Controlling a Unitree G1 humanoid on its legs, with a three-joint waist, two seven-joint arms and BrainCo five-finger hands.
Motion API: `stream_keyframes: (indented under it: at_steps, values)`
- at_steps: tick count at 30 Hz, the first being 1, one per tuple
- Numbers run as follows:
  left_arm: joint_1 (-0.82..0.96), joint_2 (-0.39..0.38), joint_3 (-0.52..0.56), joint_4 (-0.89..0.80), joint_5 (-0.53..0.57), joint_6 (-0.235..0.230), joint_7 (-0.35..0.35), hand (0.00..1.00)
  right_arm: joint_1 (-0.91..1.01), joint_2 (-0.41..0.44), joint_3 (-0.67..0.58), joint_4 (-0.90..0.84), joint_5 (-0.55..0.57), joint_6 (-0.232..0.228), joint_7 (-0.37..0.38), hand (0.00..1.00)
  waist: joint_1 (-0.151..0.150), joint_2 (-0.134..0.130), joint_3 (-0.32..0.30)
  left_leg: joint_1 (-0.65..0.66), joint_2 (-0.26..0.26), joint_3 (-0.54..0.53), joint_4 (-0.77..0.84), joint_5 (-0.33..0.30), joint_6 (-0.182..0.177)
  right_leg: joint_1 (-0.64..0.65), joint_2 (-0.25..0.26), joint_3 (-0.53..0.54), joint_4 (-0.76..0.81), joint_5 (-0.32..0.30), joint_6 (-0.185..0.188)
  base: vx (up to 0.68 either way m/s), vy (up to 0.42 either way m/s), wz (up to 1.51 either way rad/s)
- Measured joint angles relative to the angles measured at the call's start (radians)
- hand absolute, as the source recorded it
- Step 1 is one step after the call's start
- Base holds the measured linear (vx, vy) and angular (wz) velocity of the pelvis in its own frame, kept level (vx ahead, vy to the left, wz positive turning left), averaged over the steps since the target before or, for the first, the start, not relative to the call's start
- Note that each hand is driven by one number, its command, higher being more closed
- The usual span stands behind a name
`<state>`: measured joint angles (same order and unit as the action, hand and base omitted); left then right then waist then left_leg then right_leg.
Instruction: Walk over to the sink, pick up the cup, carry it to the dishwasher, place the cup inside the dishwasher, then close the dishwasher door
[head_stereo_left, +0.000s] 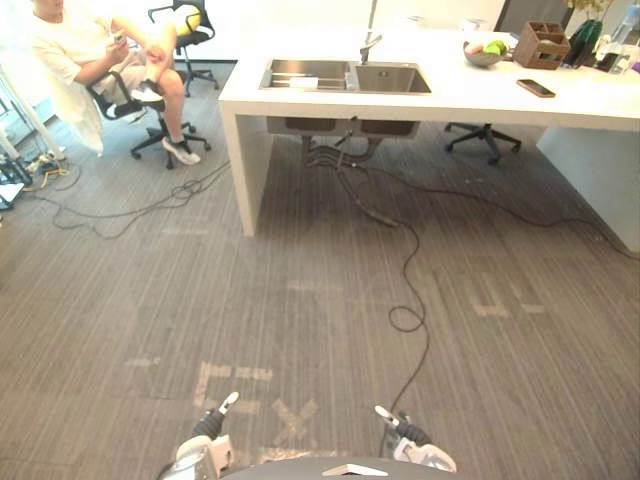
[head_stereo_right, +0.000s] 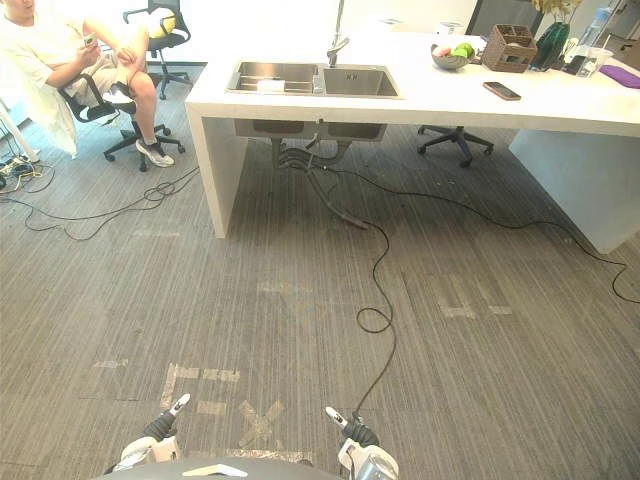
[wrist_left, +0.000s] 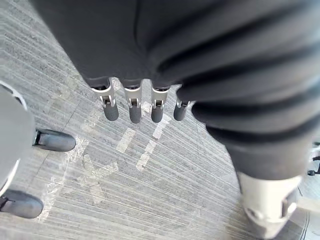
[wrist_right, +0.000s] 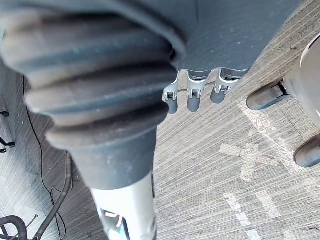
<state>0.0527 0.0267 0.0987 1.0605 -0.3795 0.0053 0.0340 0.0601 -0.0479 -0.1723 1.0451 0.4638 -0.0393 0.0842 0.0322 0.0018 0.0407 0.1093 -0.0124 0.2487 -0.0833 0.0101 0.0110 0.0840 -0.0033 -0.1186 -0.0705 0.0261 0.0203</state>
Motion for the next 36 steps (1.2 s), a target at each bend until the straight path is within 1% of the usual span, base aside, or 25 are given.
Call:
stream_keyframes:
  at_steps: [2,3,8,9,10,11,13,15,16,17,18,19,20,22,24,25,26,27,28,29,31,33,34,35,36]
  values:
    - [0.000,0.005,0.030,0.009,-0.060,0.037,-0.033,0.00,0.001,0.000,0.000,0.002,0.004,0.004,-0.003,0.00,-0.001,-0.002,-0.002,0.001,0.001,0.002,0.000,0.000,0.000,0.001,0.000,0.002,0.000,0.001,-0.001,0.00,0.000,0.00]
    - [0.000,0.006,0.039,0.010,-0.065,0.046,-0.041,0.00,0.002,-0.001,0.000,0.002,0.006,0.006,-0.003,0.00,-0.001,-0.003,-0.002,0.002,0.001,0.003,0.000,0.000,0.000,0.001,0.001,0.002,0.000,0.001,-0.002,-0.01,-0.006,-0.04]
    - [0.010,0.013,0.098,0.013,-0.091,0.151,-0.077,0.00,0.005,-0.002,-0.023,0.002,0.029,0.034,-0.002,0.00,0.003,-0.010,0.000,0.018,0.005,0.035,0.000,-0.004,0.007,0.003,0.005,0.029,0.004,0.002,-0.003,-0.01,0.001,-0.19]
    - [0.010,0.017,0.099,0.015,-0.093,0.179,-0.083,0.00,0.006,-0.005,-0.030,0.002,0.091,0.046,0.001,0.00,-0.001,-0.008,0.000,0.022,0.005,0.043,0.000,-0.007,0.009,0.002,0.005,0.036,0.010,0.001,-0.005,0.00,0.007,-0.18]
    - [0.010,0.018,0.099,0.016,-0.096,0.188,-0.083,0.00,0.007,-0.006,-0.032,0.002,0.111,0.052,0.003,0.00,-0.001,-0.009,0.001,0.024,0.006,0.049,0.000,-0.009,0.009,0.000,0.005,0.042,0.017,-0.002,-0.005,0.00,0.014,-0.23]
    - [0.010,0.020,0.099,0.019,-0.098,0.200,-0.085,0.00,0.009,-0.010,-0.039,0.002,0.148,0.069,0.004,0.00,-0.002,-0.009,0.002,0.031,0.007,0.059,0.000,-0.018,0.004,-0.007,0.005,0.050,0.038,-0.015,-0.003,-0.03,0.027,-0.28]
    - [0.007,0.026,0.099,0.018,-0.099,0.226,-0.087,0.00,0.013,-0.014,-0.040,-0.005,0.158,0.087,0.012,0.00,-0.002,-0.015,0.003,0.037,0.008,0.082,0.000,-0.034,0.016,-0.065,-0.010,0.037,0.175,-0.088,0.005,-0.02,0.029,-0.27]
    - [0.002,0.036,0.098,0.017,-0.096,0.239,-0.096,0.00,0.016,-0.013,-0.041,-0.008,0.156,0.087,0.020,0.00,-0.001,-0.023,0.011,0.048,-0.003,0.090,0.000,-0.044,0.025,-0.131,-0.051,-0.007,0.334,-0.143,0.029,0.02,0.029,-0.20]
    - [-0.013,0.042,0.098,0.018,-0.087,0.237,-0.101,0.00,0.016,-0.014,-0.052,-0.009,0.148,0.091,0.024,0.00,0.000,-0.030,0.015,0.048,-0.007,0.098,0.017,-0.057,0.026,-0.225,-0.076,-0.008,0.532,-0.169,0.023,0.03,0.029,-0.08]
    - [-0.020,0.050,0.097,0.019,-0.084,0.222,-0.091,0.00,0.013,-0.014,-0.058,-0.014,0.126,0.090,0.026,0.00,-0.001,-0.040,0.033,0.052,-0.008,0.093,0.058,-0.080,0.027,-0.309,-0.117,-0.013,0.751,-0.155,-0.003,0.06,0.012,0.02]
    - [-0.024,0.053,0.097,0.018,-0.072,0.210,-0.079,0.00,0.020,-0.012,-0.059,-0.011,0.117,0.089,0.026,0.00,-0.001,-0.049,0.041,0.054,-0.007,0.084,0.081,-0.094,0.027,-0.336,-0.138,-0.014,0.822,-0.132,-0.018,0.12,-0.031,0.26]
    - [-0.029,0.058,0.097,0.014,-0.048,0.188,-0.053,0.00,0.042,-0.007,-0.061,-0.007,0.112,0.088,0.026,0.00,0.000,-0.055,0.050,0.072,-0.004,0.061,0.115,-0.121,0.024,-0.359,-0.163,-0.001,0.905,-0.087,-0.013,0.22,-0.080,0.37]
    - [-0.029,0.061,0.093,0.012,-0.034,0.163,-0.029,0.00,0.056,-0.002,-0.063,-0.007,0.105,0.082,0.027,0.00,-0.004,-0.062,0.060,0.086,0.012,0.042,0.145,-0.140,0.020,-0.369,-0.169,0.004,0.938,-0.106,0.008,0.20,-0.093,0.37]
    - [-0.031,0.061,0.064,0.010,-0.030,0.121,-0.016,0.00,0.054,-0.001,-0.056,-0.008,0.098,0.065,0.031,0.00,-0.013,-0.061,0.068,0.108,0.044,0.020,0.152,-0.156,-0.001,-0.364,-0.167,-0.023,0.880,-0.169,0.028,0.19,-0.132,0.38]
    - [-0.050,0.050,0.024,0.009,-0.065,0.076,-0.017,0.00,0.049,-0.002,-0.036,-0.010,0.101,0.047,0.038,0.00,-0.018,-0.061,0.068,0.108,0.070,-0.005,0.153,-0.169,-0.022,-0.359,-0.168,-0.061,0.715,-0.173,0.033,0.23,-0.207,0.41]
    - [-0.072,0.031,0.000,0.004,-0.090,0.054,-0.016,0.00,0.044,-0.002,-0.036,-0.010,0.102,0.044,0.038,0.00,-0.017,-0.061,0.069,0.105,0.084,-0.017,0.153,-0.178,-0.037,-0.358,-0.165,-0.070,0.571,-0.156,0.032,0.30,-0.298,0.37]
    - [-0.087,0.009,-0.023,-0.024,-0.110,0.039,-0.012,0.00,0.038,-0.002,-0.037,-0.011,0.125,0.045,0.037,0.00,-0.020,-0.064,0.072,0.102,0.094,-0.031,0.162,-0.193,-0.062,-0.352,-0.164,-0.064,0.409,-0.108,0.033,0.40,-0.402,0.33]
    - [-0.092,0.002,-0.032,-0.042,-0.126,0.031,-0.011,0.00,0.036,0.001,-0.037,-0.012,0.134,0.045,0.036,0.00,-0.020,-0.071,0.076,0.100,0.094,-0.034,0.174,-0.203,-0.082,-0.332,-0.166,-0.050,0.311,-0.075,0.039,0.44,-0.434,0.26]
    - [-0.109,-0.018,-0.044,-0.065,-0.155,0.019,-0.006,0.00,0.037,0.003,-0.041,-0.013,0.143,0.046,0.036,0.00,-0.020,-0.073,0.101,0.127,0.104,-0.041,0.191,-0.225,-0.115,-0.286,-0.160,-0.067,0.271,0.087,0.041,0.36,-0.357,0.17]
    - [-0.114,-0.058,-0.062,-0.068,-0.182,0.017,-0.004,0.00,0.032,-0.018,-0.060,-0.026,0.150,0.043,0.037,0.00,-0.029,-0.034,0.124,0.141,0.143,-0.048,0.200,-0.231,-0.119,-0.283,-0.129,-0.086,0.309,0.045,0.023,0.28,-0.254,0.14]
    - [-0.126,-0.087,-0.066,-0.071,-0.207,0.017,-0.011,0.00,0.031,-0.026,-0.085,-0.048,0.150,0.043,0.036,0.00,-0.035,0.000,0.141,0.149,0.172,-0.056,0.222,-0.234,-0.120,-0.279,-0.110,-0.104,0.357,0.000,0.006,0.29,-0.208,0.07]
    - [-0.119,-0.087,-0.069,-0.069,-0.207,0.018,-0.021,0.00,0.036,-0.021,-0.100,-0.048,0.150,0.045,0.035,0.00,-0.040,0.005,0.142,0.167,0.189,-0.059,0.225,-0.222,-0.127,-0.277,-0.102,-0.123,0.434,-0.077,-0.007,0.32,-0.216,0.17]
    - [-0.112,-0.087,-0.069,-0.068,-0.207,0.018,-0.020,0.00,0.043,-0.014,-0.106,-0.048,0.150,0.047,0.033,0.00,-0.038,0.004,0.137,0.176,0.192,-0.061,0.235,-0.206,-0.142,-0.278,-0.107,-0.125,0.477,-0.122,-0.010,0.29,-0.160,0.22]
    - [-0.108,-0.087,-0.068,-0.067,-0.207,0.018,-0.019,0.00,0.048,-0.009,-0.106,-0.046,0.152,0.047,0.029,0.00,-0.034,-0.006,0.136,0.177,0.193,-0.062,0.248,-0.197,-0.142,-0.278,-0.113,-0.128,0.499,-0.150,-0.013,0.27,-0.151,0.14]
    - [-0.082,-0.089,-0.060,-0.064,-0.207,0.018,-0.015,0.00,0.057,0.001,-0.106,-0.045,0.159,0.047,0.021,0.00,-0.032,-0.019,0.124,0.171,0.194,-0.062,0.284,-0.184,-0.128,-0.274,-0.114,-0.134,0.511,-0.174,-0.015,0.21,-0.132,0.03]
